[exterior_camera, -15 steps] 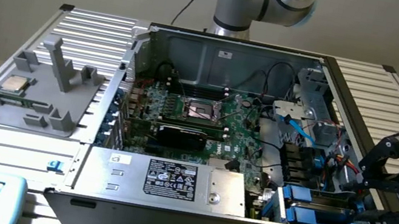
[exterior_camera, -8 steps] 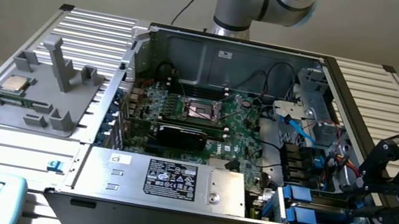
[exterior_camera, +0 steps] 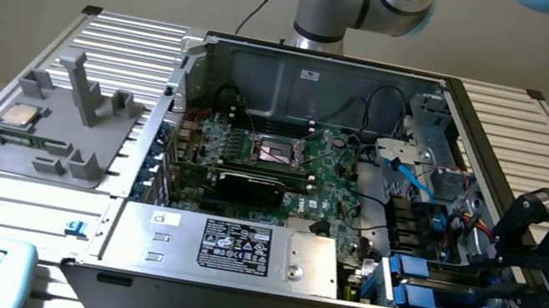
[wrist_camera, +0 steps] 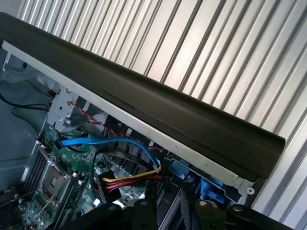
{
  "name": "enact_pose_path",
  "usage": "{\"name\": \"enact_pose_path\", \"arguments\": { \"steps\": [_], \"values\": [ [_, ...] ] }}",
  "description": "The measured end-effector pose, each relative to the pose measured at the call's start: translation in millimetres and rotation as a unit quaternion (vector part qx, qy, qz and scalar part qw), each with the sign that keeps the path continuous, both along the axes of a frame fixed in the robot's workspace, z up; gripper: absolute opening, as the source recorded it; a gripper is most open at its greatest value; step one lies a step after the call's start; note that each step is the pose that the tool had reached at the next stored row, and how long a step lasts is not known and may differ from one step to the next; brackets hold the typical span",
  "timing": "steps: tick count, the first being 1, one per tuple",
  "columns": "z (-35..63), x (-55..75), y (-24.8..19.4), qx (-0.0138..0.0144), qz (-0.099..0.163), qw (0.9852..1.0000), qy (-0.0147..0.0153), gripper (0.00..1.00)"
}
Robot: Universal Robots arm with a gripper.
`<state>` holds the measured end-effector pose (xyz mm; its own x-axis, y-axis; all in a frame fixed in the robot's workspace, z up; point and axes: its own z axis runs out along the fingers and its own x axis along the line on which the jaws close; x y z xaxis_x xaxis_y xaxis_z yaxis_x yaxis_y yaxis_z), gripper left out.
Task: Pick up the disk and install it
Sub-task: 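Insert the first disk wire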
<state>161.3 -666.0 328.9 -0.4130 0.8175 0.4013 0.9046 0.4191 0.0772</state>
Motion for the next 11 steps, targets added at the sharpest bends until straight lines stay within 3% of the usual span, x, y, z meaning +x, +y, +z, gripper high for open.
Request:
{"name": "enact_pose_path", "arguments": {
  "steps": [5,11],
  "values": [
    [-0.4,0.9,0.0,0.007,0.002,1.0,0.0,0.34],
    [-0.5,1.7,-1.7,0.007,0.002,1.0,0.0,0.34]
  ]
}}
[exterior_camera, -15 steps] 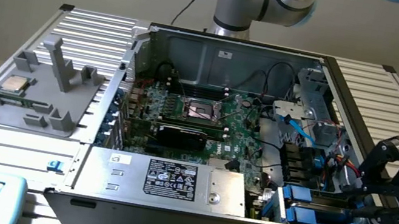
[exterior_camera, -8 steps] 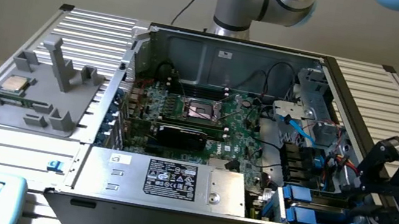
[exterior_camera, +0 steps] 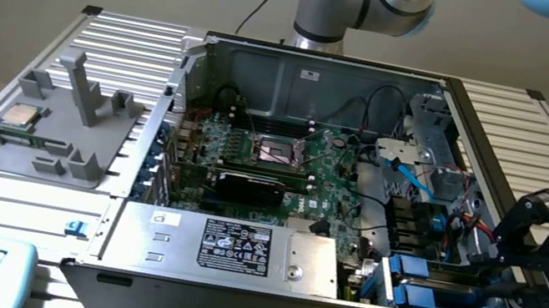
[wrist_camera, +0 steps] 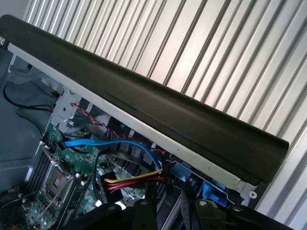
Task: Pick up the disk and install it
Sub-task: 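Insert the first disk wire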
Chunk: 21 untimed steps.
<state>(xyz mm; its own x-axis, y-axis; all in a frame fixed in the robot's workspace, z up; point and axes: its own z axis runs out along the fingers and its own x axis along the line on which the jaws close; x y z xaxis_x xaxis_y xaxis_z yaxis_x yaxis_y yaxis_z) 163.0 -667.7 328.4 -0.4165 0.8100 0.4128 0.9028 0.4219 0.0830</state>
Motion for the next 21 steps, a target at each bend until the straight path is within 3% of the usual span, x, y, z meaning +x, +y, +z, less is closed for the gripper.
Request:
{"name": "enact_pose_path", "arguments": {
  "steps": [9,12,13,21],
  "values": [
    [-1.1,1.5,-0.1,0.0001,0.0,1.0,0.0,0.34],
    [-1.3,1.8,-0.1,0.0002,0.0,1.0,0.0,0.31],
    [-1.3,1.9,-0.1,0.0002,0.0,1.0,0.0,0.24],
    [-1.3,2.0,-0.1,0.0001,0.0,1.0,0.0,0.22]
  ]
}}
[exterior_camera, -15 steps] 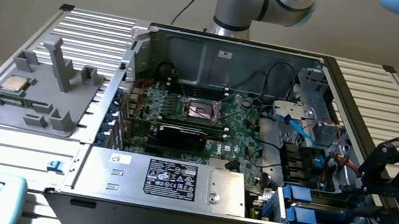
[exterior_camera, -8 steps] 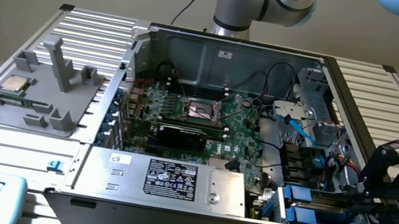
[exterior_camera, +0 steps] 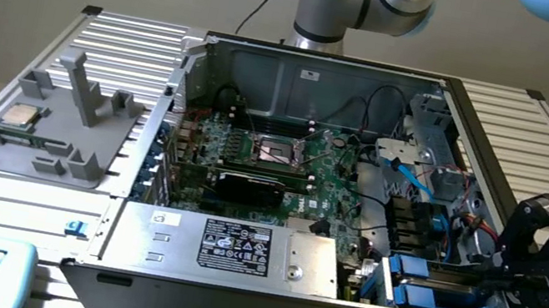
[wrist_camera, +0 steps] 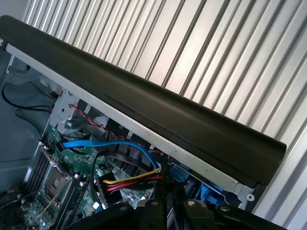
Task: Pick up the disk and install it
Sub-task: 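Insert the first disk wire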
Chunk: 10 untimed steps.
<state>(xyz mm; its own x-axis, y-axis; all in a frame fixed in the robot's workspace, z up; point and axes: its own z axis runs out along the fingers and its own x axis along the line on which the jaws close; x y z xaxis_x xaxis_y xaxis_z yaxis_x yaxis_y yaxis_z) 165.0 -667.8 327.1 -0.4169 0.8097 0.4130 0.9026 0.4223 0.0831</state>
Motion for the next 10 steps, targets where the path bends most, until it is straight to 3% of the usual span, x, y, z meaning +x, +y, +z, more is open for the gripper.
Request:
{"name": "enact_pose_path", "arguments": {
  "steps": [2,10],
  "values": [
    [0.0,0.0,0.0,-0.0001,0.0,1.0,0.0,0.16],
    [0.0,0.0,0.0,-0.0001,0.0,1.0,0.0,0.16]
  ]
}}
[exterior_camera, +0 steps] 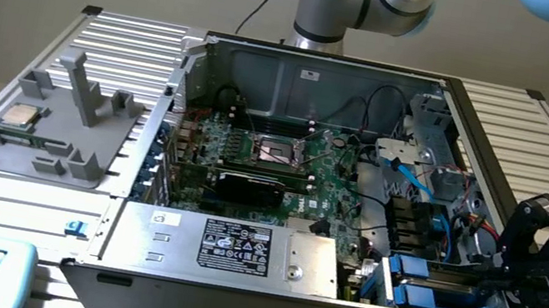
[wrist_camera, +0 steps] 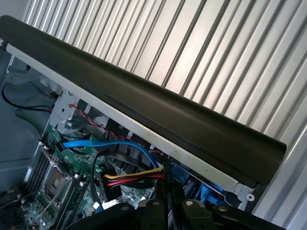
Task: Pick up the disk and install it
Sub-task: 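Insert the first disk wire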
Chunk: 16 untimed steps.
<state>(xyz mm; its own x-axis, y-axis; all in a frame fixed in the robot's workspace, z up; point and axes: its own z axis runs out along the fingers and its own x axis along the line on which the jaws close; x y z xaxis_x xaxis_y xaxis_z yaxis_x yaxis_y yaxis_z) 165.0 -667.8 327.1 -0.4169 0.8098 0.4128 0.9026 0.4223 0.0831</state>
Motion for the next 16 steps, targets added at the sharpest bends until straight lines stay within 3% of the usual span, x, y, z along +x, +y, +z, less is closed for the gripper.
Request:
{"name": "enact_pose_path", "arguments": {
  "steps": [9,16],
  "values": [
    [0.0,-0.4,0.1,0.0,0.0,1.0,0.0,0.16],
    [1.2,-13.8,1.2,0.0003,-0.001,1.0,-0.0005,0.16]
  ]
}}
